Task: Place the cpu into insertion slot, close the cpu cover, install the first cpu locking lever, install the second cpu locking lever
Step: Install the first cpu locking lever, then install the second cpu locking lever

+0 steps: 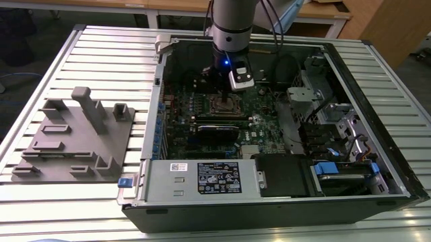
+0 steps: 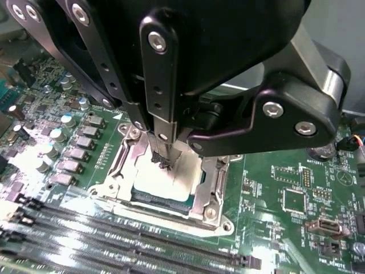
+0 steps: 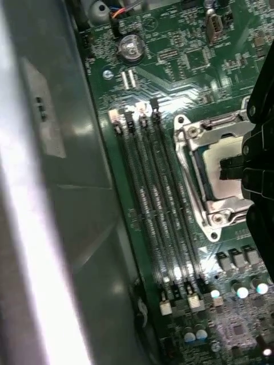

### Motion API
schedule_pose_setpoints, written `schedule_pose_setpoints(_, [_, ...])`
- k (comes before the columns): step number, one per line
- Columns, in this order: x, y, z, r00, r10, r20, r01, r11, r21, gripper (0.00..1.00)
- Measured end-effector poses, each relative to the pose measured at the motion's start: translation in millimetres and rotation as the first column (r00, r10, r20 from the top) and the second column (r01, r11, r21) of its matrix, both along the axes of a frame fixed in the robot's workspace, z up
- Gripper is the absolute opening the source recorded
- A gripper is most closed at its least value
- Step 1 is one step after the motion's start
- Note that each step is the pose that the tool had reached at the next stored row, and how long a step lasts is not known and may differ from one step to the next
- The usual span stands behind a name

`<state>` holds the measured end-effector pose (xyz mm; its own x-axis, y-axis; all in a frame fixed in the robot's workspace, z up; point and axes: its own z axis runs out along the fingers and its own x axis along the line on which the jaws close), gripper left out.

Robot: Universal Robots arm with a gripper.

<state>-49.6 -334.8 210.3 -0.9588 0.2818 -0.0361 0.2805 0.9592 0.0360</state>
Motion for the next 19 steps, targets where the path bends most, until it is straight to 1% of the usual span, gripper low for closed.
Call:
schedule_pose_setpoints(2, [0.0,-4.0,0.0,1.0,0.0,0.0001,0.0,1.0,-0.0063,0.1])
schedule_pose_setpoints(3, [0.0,-5.5,-0.1,1.0,0.0,0.0001,0.0,1.0,-0.0094,0.1])
schedule_pose_setpoints(4, [0.2,-6.0,-0.1,1.0,0.001,0.0001,-0.001,0.9999,-0.0105,0.1])
schedule_pose_setpoints(7, [1.6,-6.0,-0.1,0.9996,0.027,0.0,-0.027,0.9996,-0.0107,0.1])
schedule_pose_setpoints(10, [2.1,-6.0,-0.3,0.998,0.063,0.0,-0.063,0.998,-0.0108,0.1])
schedule_pose_setpoints(11, [2.1,-6.0,-0.3,0.9976,0.069,0.0001,-0.069,0.9976,-0.0107,0.1])
schedule_pose_setpoints(19, [2.1,-6.0,-0.3,0.9975,0.071,0.0,-0.071,0.9974,-0.0106,0.1])
